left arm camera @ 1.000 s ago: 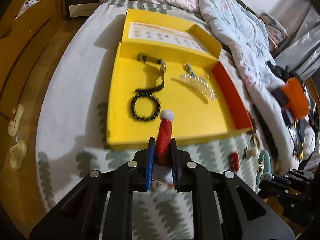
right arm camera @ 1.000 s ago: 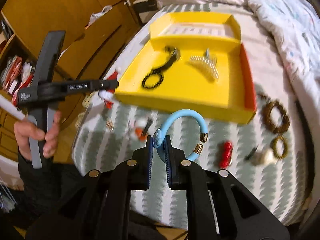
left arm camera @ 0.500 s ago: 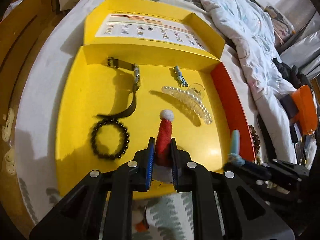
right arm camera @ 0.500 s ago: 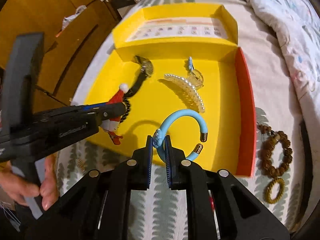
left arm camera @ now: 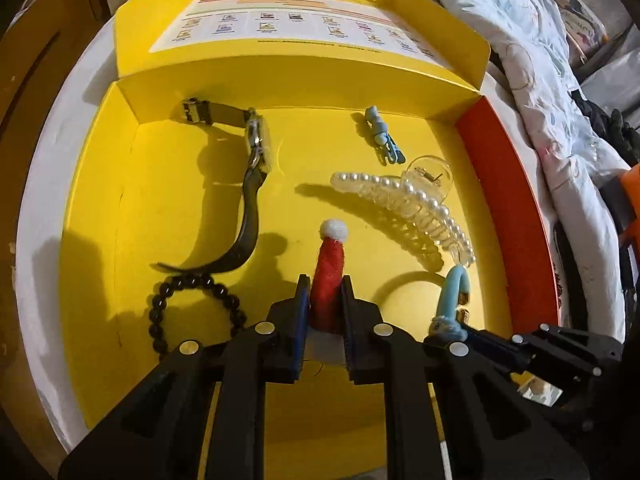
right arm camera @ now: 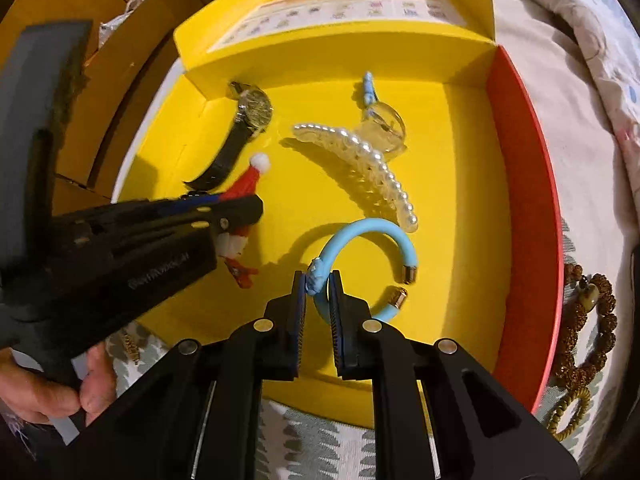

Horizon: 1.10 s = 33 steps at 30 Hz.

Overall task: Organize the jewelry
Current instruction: 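Carry the Santa-hat clip with the left tool while the right tool carries the bangle over the box, then open the left tool over the box while the right tool releases the bangle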

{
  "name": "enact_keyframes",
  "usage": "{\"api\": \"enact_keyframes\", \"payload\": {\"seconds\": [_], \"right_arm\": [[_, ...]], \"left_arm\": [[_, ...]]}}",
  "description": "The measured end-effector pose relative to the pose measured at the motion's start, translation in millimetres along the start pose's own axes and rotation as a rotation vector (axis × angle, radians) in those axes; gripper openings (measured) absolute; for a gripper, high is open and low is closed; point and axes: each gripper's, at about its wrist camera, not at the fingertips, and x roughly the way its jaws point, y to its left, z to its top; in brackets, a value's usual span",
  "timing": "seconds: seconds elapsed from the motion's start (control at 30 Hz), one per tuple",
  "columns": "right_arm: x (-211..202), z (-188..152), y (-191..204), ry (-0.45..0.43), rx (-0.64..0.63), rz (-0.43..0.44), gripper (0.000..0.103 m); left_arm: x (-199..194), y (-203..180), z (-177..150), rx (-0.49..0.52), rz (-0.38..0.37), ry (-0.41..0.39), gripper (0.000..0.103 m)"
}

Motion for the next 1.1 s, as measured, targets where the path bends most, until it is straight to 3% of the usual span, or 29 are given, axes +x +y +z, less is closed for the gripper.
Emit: {"api": "enact_keyframes", "payload": {"seconds": [0.23,0.57,0.63,0.7,0.77,1.1], "right_arm": [[9.8,6.2,-0.7,-0.005,0.005,-0.006,0.014],[13.7,12.2,-10.1,-0.037,0.022,-0.001,0.017],[10.5,13.3,-11.6,-0.054,0.027,0.014,0.02],[7.4,13.6,-11.2,-0.06,0.015,0.021,0.021],[0.7,9.7,-13.4,-0.068,0.013,0.015,0.022],[-48.2,-4.3,-18.4,-0.17,0.015,0.088,0.04]], "left_arm": [[11.4,2.6,9.1,0.008,0.041,-0.009,0.016],[14.4,15.9,14.4,-0.009,0.043,-0.023,0.019],[11.5,16.1,13.9,-0.006,0.043,-0.024,0.024],[6.2,15.4,13.6,-0.003,0.038,-0.037,0.04],[1.5,11.3,14.5,-0.004,0.038,-0.052,0.047],[-61.7,7.7,1.0,-0.012,-0.029,-0.143,0.059]]}}
